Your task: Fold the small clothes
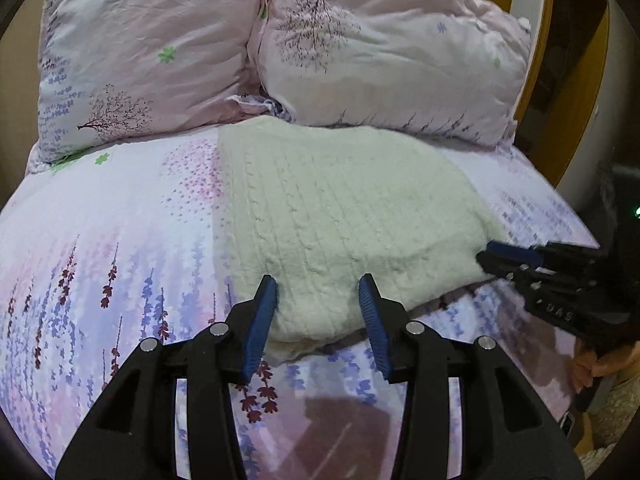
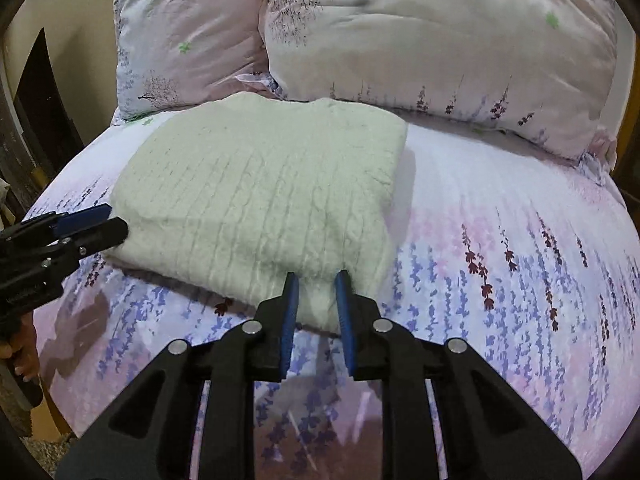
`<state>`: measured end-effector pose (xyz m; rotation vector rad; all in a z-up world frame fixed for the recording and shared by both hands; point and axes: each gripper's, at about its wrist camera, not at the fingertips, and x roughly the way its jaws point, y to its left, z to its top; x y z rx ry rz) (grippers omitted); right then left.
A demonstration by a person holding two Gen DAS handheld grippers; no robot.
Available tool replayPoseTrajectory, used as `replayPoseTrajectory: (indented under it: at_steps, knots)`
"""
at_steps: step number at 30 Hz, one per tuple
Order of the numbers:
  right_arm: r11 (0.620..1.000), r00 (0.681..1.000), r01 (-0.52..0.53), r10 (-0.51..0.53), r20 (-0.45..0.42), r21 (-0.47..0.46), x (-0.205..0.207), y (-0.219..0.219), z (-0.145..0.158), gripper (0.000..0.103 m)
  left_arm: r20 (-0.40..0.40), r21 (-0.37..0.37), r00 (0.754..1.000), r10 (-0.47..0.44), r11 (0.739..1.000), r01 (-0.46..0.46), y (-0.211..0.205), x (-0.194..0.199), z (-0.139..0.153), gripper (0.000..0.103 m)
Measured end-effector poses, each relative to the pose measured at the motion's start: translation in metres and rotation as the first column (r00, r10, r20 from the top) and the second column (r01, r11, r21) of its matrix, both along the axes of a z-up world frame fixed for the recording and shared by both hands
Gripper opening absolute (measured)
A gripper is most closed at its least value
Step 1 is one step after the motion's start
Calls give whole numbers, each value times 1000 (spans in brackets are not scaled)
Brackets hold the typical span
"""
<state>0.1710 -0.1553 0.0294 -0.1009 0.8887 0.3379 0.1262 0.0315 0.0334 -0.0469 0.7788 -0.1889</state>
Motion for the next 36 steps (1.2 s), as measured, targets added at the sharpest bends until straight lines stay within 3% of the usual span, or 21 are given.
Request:
replayPoseTrajectory:
  at_steps: [5, 8, 9, 10, 12, 16, 23, 36]
  knots:
    - [998, 1000, -6, 6, -1, -65, 2, 10, 0, 19, 1, 34, 1000, 6, 999, -6, -2, 4, -6, 46]
    - [999, 1000, -10, 10, 5, -52, 2, 9, 3, 22, 13, 2, 1000, 2, 1000, -2, 1, -1, -2, 46]
    - [1000, 1000, -5, 5, 2, -23, -1, 4, 6, 29, 18, -18, 1000, -1, 1000, 1, 3, -6, 1, 48]
    - [1000, 1000, -1, 1, 6, 7, -5, -1, 11, 42, 21, -30, 1000, -2, 1000, 3, 4, -11, 4, 52]
    - [1000, 999, 6, -8, 40, 29, -16, -9, 19, 65, 32, -44, 999, 3, 999, -2, 9, -23, 12, 82]
    - [1000, 995, 20, -22, 99, 24, -36, -18, 30, 75, 55, -21, 998, 33, 999, -32, 17, -49, 20, 92]
    - [996, 994, 49, -56, 91, 75, -69, -28, 28, 83, -8, -14, 997, 81, 997, -81, 33, -81, 9, 96]
    - [998, 998, 45, -47, 44, 50, -112, -23, 9, 87, -39, 77, 994, 103, 992, -100, 29, -114, 1, 102]
